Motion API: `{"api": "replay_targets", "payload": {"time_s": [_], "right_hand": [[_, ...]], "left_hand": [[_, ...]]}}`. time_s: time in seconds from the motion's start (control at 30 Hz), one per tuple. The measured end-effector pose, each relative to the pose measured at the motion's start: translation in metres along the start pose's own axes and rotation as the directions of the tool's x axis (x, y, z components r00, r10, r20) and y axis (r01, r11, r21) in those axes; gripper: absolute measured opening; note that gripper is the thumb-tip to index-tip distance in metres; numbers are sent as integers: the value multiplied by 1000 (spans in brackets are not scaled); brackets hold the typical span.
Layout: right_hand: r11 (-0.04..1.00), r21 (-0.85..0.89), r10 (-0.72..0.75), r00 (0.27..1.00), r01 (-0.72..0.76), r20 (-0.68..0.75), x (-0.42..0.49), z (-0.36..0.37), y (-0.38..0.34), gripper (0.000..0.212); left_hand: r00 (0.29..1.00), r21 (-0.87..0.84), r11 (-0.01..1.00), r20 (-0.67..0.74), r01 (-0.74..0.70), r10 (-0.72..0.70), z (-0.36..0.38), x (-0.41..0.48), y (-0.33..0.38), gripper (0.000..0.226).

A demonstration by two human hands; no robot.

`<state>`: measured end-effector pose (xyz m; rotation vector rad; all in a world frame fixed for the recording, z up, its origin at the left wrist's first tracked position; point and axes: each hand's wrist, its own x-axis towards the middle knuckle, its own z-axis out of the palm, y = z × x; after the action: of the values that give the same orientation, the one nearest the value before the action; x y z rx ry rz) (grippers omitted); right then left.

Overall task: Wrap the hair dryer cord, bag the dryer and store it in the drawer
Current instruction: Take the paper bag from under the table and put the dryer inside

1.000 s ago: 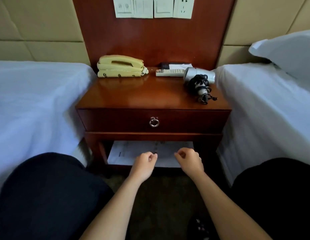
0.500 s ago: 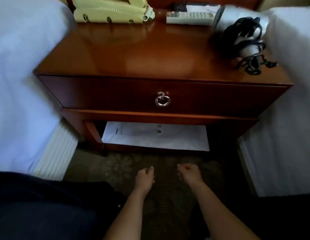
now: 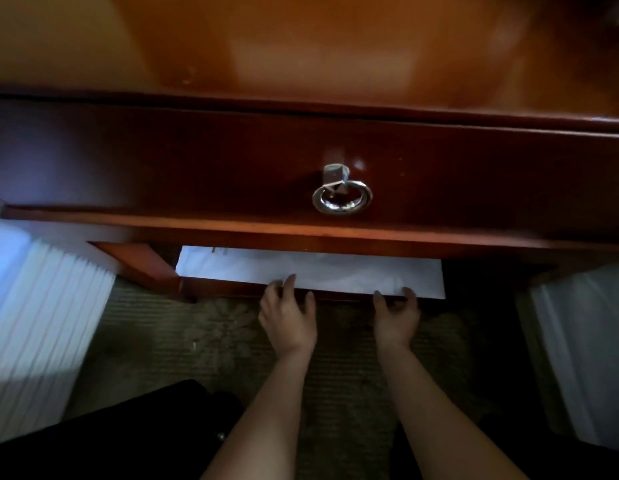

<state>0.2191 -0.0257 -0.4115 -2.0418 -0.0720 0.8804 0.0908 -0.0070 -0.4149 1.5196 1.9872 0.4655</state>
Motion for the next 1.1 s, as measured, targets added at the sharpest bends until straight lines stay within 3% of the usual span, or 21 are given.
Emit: {"api": "replay_targets", "payload": {"time_s": [0.1, 0.17, 0.3, 0.47, 0.63, 0.77, 0.87, 0.97, 1.03, 1.1], "right_hand": [[984, -168, -71, 996, 61, -54, 8, -1, -5, 73], [987, -156, -55, 996, 43, -76, 10, 0, -10, 76], [990, 139, 41, 994, -27, -103, 4, 9, -14, 74], [879, 428, 234, 972, -209, -6, 5, 17, -28, 77], [792, 554, 313, 950, -257, -6, 3, 13, -34, 58], [849, 380, 333, 930, -367, 155, 0, 11, -33, 39], [915, 174, 314, 913, -364, 259, -2, 9, -38, 19], [935, 153, 279, 930, -320, 240, -3, 1, -43, 9], [919, 199, 282, 919, -342, 275, -11, -8, -46, 11], [890, 262, 278, 899, -374, 339, -24, -17, -47, 41]], "left_hand": [[989, 197, 976, 127, -96, 72, 6, 13, -3, 51], [978, 255, 958, 189, -131, 84, 8, 14, -8, 51], [975, 309, 936, 189, -169, 113, 12, 5, -13, 53], [973, 351, 916, 189, -195, 135, 8, 4, -15, 53], [967, 307, 931, 217, -198, 134, 6, 5, -18, 54], [960, 274, 939, 238, -209, 145, 7, 5, -23, 60], [960, 155, 965, 220, -211, 174, 7, 6, -24, 56], [988, -179, 979, 100, -97, 116, 2, 4, -28, 39], [998, -281, 959, -18, 46, -53, -3, -1, -32, 25], [945, -491, 822, 4, 287, -328, -10, -6, -28, 17]]}}
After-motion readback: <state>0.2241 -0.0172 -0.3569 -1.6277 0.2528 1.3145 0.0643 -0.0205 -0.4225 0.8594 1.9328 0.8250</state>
